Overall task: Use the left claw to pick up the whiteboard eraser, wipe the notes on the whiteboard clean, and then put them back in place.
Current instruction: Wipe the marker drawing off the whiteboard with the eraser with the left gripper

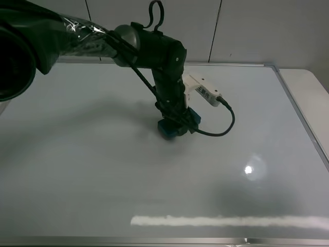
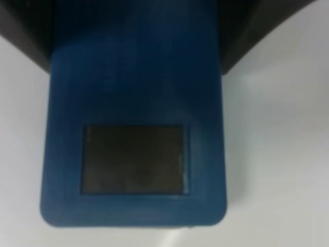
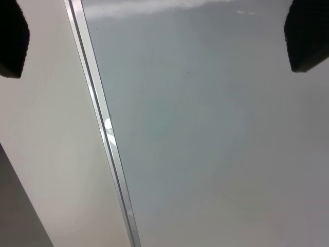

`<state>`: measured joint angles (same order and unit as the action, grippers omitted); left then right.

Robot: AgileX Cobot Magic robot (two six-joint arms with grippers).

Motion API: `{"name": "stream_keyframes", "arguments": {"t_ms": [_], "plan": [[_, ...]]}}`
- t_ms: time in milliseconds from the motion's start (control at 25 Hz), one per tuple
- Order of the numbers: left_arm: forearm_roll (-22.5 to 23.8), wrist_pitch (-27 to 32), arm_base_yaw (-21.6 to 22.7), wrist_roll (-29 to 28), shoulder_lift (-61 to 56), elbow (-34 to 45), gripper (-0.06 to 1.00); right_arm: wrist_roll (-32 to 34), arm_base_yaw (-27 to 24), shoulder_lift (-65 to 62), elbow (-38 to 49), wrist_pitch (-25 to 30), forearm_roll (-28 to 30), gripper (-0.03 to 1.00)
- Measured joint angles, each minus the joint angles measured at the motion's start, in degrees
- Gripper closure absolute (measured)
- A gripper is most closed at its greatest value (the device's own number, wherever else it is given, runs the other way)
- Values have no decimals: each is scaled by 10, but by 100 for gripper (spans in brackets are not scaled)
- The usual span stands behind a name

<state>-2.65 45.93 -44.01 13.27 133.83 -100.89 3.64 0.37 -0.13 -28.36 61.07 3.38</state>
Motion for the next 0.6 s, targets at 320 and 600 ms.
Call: {"name": "stream_keyframes", "arguments": {"t_ms": [320, 600], "plan": [[-8, 7, -42, 2, 4, -7, 39, 0, 0, 0, 0, 0, 0, -2], [1, -23, 16, 4, 4, -7, 39, 0, 0, 0, 0, 0, 0, -2]]}}
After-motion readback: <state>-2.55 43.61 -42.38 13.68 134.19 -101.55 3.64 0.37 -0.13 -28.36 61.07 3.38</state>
